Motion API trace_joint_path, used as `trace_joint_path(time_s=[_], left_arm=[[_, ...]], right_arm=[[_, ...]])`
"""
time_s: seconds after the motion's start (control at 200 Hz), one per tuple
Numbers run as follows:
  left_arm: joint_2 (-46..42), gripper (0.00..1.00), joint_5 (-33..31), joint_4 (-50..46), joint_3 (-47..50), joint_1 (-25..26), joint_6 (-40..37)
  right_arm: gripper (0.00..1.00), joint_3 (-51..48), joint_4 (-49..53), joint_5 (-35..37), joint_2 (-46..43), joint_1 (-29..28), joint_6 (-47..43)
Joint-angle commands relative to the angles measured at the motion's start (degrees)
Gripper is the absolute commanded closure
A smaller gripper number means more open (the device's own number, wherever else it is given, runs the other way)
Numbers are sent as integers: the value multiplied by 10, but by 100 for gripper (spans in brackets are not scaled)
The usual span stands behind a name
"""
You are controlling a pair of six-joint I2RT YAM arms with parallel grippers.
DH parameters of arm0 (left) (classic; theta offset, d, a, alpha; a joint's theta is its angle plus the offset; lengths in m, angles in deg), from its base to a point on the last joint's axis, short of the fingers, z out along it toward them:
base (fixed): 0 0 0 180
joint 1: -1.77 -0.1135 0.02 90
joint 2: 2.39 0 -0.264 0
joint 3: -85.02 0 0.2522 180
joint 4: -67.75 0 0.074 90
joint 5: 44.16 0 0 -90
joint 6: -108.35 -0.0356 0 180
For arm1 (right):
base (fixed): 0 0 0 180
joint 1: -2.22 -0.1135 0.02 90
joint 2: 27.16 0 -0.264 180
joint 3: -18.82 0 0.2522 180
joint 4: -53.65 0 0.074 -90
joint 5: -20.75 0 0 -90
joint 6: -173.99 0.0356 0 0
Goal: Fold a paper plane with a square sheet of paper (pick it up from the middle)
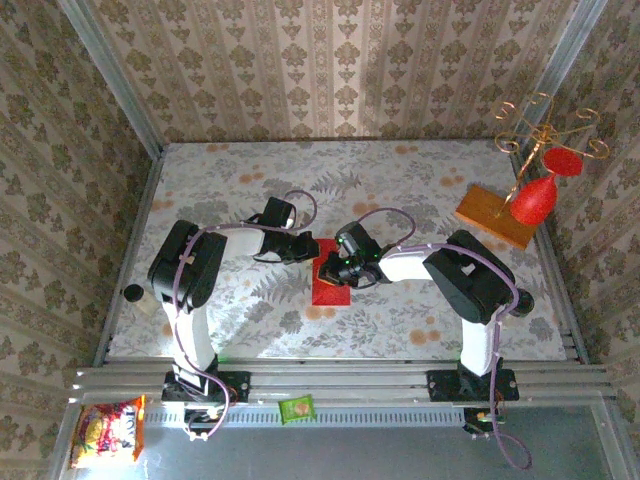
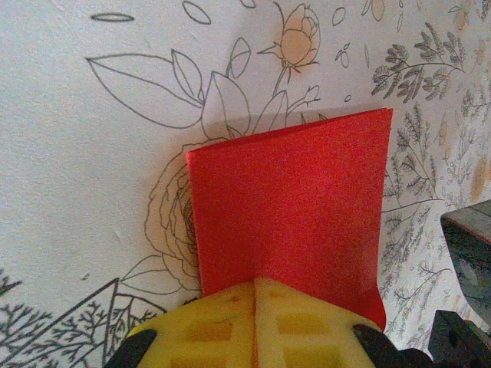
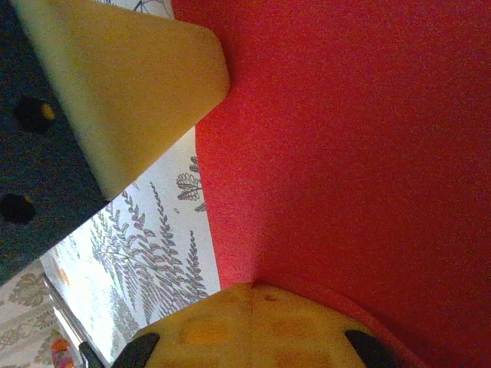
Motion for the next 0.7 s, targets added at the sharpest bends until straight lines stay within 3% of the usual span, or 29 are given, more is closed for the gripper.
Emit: trace_joint_path(time_s=[0.0,0.38,0.44,0.695], left_arm=[[15,91,-23,-47,5,4,7],[-102,86,-66,-53,20,-20,42],[-119,86,-73,-48,37,-46,51],[-178,86,-65,-31,97,-50,71]], right_arm=[[95,10,37,7,24,1,-17],[73,10,65,12,30,1,-22],[70,10,68,13,30,0,-23],[64,10,80,25,26,0,-26]])
